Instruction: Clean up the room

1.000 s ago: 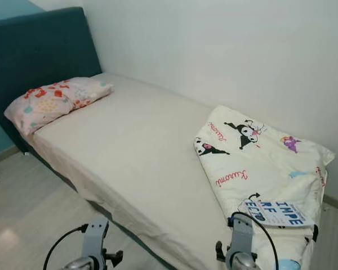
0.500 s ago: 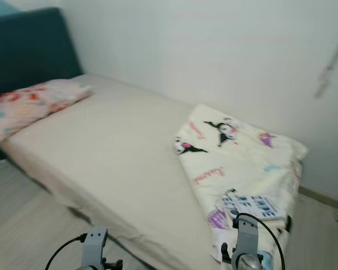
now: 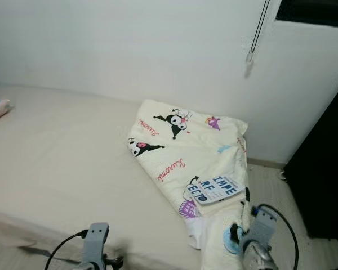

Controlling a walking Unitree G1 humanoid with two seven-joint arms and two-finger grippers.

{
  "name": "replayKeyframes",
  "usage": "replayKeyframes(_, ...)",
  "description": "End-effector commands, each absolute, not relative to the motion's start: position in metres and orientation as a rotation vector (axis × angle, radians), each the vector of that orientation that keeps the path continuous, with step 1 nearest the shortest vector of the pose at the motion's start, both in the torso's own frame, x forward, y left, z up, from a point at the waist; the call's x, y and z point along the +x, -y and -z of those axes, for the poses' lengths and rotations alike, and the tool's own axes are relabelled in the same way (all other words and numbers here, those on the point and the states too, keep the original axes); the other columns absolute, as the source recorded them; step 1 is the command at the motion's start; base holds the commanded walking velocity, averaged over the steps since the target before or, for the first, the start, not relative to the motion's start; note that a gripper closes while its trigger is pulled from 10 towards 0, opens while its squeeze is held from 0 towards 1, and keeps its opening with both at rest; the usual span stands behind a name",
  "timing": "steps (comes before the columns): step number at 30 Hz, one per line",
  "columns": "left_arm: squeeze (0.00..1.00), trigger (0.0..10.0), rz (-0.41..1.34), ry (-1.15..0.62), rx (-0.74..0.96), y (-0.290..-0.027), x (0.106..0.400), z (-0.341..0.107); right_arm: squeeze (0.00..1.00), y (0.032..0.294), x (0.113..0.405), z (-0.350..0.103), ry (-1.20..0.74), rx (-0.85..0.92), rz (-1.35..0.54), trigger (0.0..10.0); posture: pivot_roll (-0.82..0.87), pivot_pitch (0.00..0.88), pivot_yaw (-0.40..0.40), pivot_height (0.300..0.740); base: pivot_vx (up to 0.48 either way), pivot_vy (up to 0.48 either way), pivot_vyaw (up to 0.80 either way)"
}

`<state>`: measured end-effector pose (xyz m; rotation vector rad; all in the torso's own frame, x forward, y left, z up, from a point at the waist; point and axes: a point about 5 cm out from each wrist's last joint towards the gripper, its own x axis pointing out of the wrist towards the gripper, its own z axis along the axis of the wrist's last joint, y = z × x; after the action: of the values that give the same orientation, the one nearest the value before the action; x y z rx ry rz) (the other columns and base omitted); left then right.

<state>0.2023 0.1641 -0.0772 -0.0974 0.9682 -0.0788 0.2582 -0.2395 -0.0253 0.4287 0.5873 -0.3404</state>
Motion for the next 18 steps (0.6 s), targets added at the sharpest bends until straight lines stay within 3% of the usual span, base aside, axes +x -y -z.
replayKeyframes(1, 0.0, 10.0, 0.069, -0.978, -0.084, -0.169, 0.199, 0.079, 0.0, 0.238, 0.265, 0.019, -0.538, 0.46, 0.314, 10.0, -0.03, 0.0, -0.005, 0.728, 0.0, 0.0, 0.0)
replayKeyframes(7, 0.0, 10.0, -0.031, -0.909, -0.119, -0.183, 0.212, 0.07, 0.0, 0.233, 0.276, 0.011, -0.513, 0.488, 0.258, 10.0, -0.02, 0.0, -0.01, 0.708, 0.0, 0.0, 0.0)
replayKeyframes(18, 0.0, 10.0, -0.059, -0.893, -0.102, -0.189, 0.215, 0.068, 0.0, 0.233, 0.277, 0.01, -0.483, 0.551, 0.247, 10.0, -0.02, 0.0, -0.002, 0.668, 0.0, 0.0, 0.0)
